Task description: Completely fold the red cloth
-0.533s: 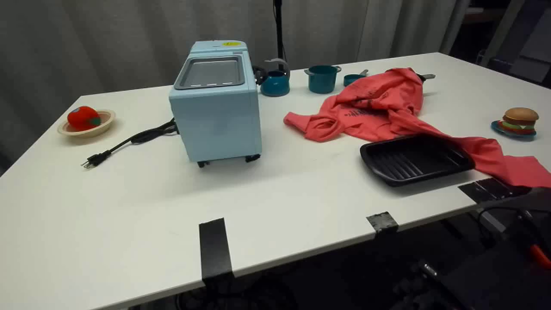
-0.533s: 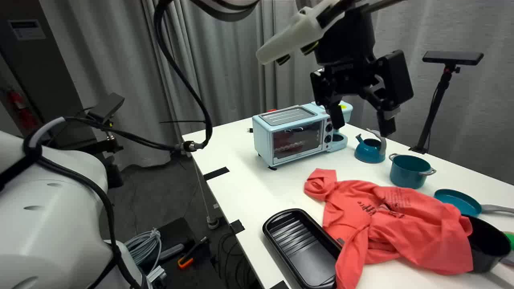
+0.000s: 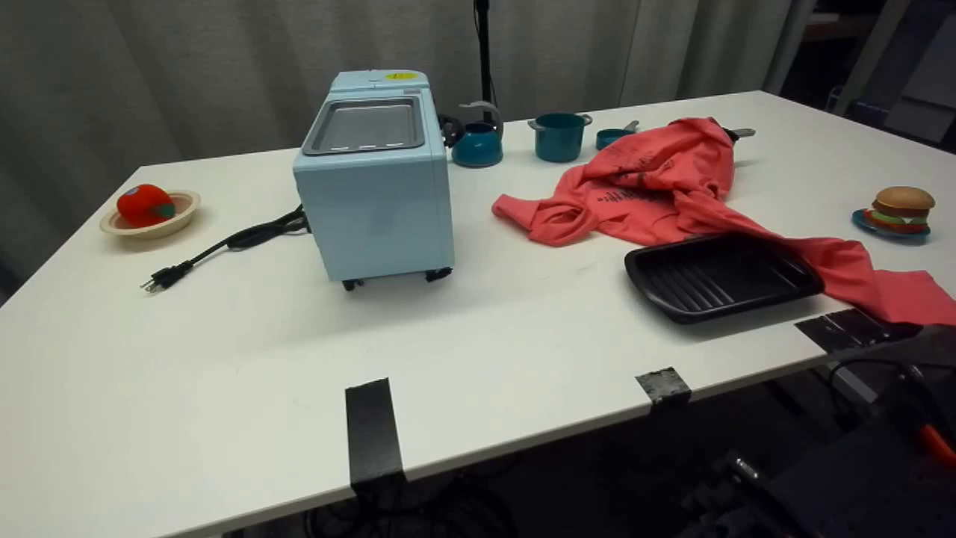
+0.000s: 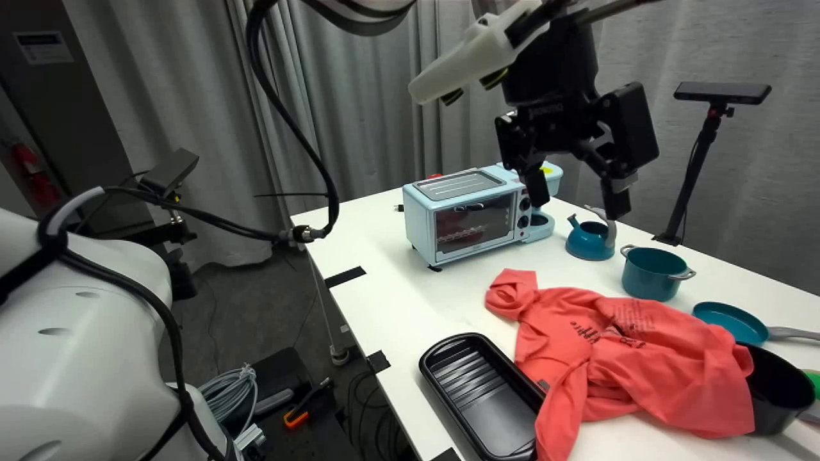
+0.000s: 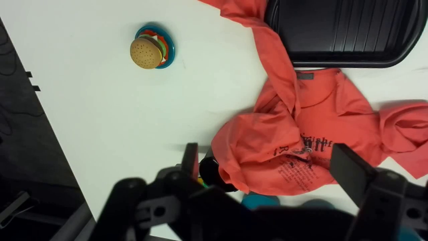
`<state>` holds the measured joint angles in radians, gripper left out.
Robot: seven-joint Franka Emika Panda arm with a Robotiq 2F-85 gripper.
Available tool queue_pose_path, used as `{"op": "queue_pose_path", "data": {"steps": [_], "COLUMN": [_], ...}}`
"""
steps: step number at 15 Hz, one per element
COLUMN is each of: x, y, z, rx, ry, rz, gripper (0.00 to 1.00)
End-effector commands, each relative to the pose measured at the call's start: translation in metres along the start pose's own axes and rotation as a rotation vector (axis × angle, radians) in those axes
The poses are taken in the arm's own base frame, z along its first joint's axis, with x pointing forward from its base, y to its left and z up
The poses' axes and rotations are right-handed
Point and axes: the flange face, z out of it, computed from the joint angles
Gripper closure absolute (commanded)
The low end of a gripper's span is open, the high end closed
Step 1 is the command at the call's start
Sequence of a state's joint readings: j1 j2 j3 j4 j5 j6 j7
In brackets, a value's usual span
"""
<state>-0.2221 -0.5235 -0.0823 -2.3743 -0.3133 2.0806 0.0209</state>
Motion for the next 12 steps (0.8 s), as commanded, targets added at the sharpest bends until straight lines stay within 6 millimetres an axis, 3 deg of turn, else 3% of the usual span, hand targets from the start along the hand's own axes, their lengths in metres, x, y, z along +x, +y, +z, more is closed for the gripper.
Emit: {"op": "queue_pose_path", "data": {"steps": [1,4,12], "x": [0.001,-0.009,-0.074], "y": [0.002,0.002,0.008], "z": [0.017,0.059,0.187], "rx": [0.013,0.027,0.027], "ry": [-0.022,-0.103,-0.341], "rz": [0.004,0.029,0.124], "gripper": [0.00,0.00,0.00]}}
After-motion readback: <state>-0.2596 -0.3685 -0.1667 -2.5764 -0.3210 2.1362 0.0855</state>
